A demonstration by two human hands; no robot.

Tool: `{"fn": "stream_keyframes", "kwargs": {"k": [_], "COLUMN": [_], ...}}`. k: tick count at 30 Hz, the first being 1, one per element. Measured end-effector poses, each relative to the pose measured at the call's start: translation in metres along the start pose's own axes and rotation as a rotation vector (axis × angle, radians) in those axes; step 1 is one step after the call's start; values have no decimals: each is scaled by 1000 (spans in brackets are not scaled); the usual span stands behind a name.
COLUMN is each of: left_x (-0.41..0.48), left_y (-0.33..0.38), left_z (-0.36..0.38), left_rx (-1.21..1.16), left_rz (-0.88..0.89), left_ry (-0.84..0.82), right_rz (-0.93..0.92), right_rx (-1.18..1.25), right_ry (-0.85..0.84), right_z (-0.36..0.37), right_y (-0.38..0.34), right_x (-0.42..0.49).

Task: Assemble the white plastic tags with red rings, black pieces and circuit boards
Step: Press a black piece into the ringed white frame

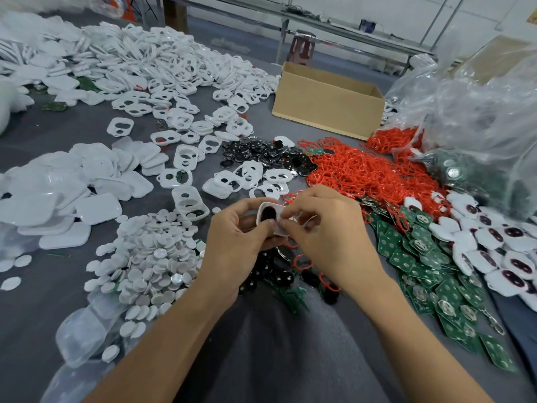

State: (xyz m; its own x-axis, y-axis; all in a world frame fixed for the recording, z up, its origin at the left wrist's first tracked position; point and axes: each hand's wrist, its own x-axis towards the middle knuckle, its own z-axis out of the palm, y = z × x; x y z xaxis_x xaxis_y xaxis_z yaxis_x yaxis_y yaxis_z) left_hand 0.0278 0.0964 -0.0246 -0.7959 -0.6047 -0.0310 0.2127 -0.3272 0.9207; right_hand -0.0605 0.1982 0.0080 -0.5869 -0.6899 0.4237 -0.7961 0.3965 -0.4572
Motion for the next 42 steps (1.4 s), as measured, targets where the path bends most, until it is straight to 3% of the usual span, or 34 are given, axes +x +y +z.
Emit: {"fn": "stream_keyframes", "kwargs": {"k": [20, 25, 29, 32, 42], "left_x": [1, 3, 4, 3, 3], "left_y": [-3, -5, -6, -5, -9], "left_z": [-3, -3, -4, -4, -4], "left_rx": [-2, 41, 39, 4, 88], "left_rz": [-21, 25, 48, 36, 90], "left_ry": [50, 111, 136, 119, 112], "right_rz": [99, 239, 359, 432, 388], "right_rx": [111, 324, 450, 631, 744], "right_ry": [-24, 69, -90, -114, 5], "right_z": [-1, 5, 8, 12, 14], "right_y": [-4, -7, -6, -7, -7], "right_x": [-2, -3, -3, -4, -2]}}
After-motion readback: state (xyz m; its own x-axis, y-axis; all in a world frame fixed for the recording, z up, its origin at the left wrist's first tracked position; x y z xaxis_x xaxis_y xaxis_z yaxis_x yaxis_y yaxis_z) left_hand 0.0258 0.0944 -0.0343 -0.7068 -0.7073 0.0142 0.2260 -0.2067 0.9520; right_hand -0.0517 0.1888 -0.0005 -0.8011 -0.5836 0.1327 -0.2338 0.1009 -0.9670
